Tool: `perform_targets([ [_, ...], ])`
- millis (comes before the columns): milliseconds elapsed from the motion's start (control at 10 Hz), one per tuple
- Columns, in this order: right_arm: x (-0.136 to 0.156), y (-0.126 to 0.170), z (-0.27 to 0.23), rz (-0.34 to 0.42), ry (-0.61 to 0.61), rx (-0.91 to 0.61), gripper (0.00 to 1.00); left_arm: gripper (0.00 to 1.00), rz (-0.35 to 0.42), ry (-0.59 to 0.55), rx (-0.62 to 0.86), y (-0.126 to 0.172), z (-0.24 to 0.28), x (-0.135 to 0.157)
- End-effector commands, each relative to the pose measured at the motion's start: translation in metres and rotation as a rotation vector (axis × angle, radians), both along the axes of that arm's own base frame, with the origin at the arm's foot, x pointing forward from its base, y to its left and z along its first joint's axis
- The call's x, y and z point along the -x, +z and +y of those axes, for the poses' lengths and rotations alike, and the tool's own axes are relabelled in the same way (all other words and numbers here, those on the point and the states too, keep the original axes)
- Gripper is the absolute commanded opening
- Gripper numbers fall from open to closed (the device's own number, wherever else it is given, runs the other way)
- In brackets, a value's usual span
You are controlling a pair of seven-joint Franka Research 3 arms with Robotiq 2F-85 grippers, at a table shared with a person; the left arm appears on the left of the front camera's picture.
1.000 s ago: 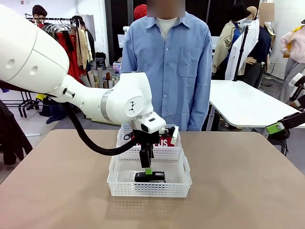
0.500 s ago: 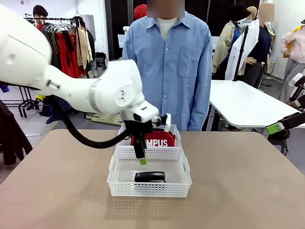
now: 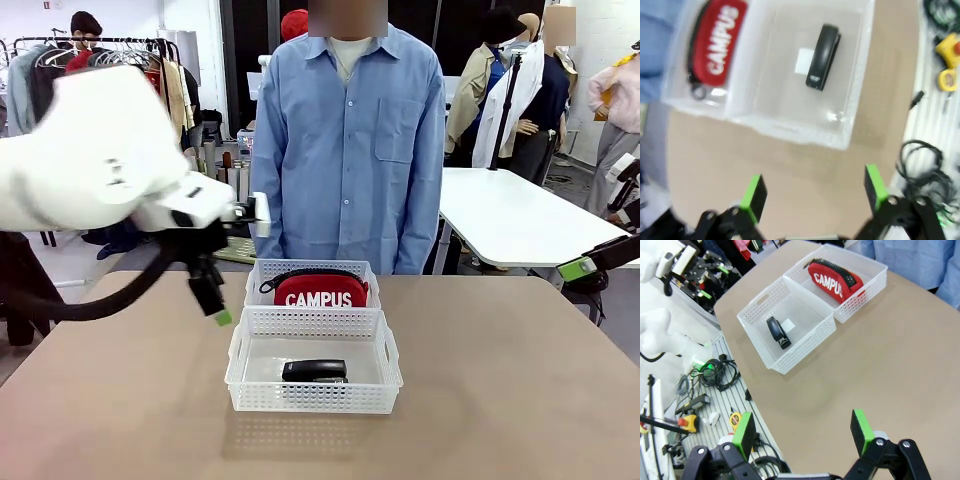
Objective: Distribute items into two baskets.
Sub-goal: Place the picked Stapler into the Organizing basket as instructed by the person.
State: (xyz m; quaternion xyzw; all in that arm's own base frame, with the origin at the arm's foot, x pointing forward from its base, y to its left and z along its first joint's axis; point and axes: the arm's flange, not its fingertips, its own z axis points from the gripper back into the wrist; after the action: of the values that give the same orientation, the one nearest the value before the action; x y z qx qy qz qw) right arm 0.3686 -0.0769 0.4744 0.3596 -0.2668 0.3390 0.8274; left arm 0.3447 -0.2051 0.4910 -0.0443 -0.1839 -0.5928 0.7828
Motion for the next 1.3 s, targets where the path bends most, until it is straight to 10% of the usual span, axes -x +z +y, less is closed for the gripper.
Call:
perform_targets([
  [0,0.000,0.002,0.001,-0.010,0.000,-0.013,1.00,1.00,-0.071,0.136,0.035,0.003,0.035,0.035],
  [700,0.000,0.002,0.001,-0.010,0.000,-0.013,1.00,1.00,-0.157,0.392,0.319,0.006,0.149,0.051],
  [1200,0.000,0.002,0.001,-0.010,0.000,-0.013,1.00,1.00,-0.075,0.538,0.433,-0.037,0.204,0.058],
])
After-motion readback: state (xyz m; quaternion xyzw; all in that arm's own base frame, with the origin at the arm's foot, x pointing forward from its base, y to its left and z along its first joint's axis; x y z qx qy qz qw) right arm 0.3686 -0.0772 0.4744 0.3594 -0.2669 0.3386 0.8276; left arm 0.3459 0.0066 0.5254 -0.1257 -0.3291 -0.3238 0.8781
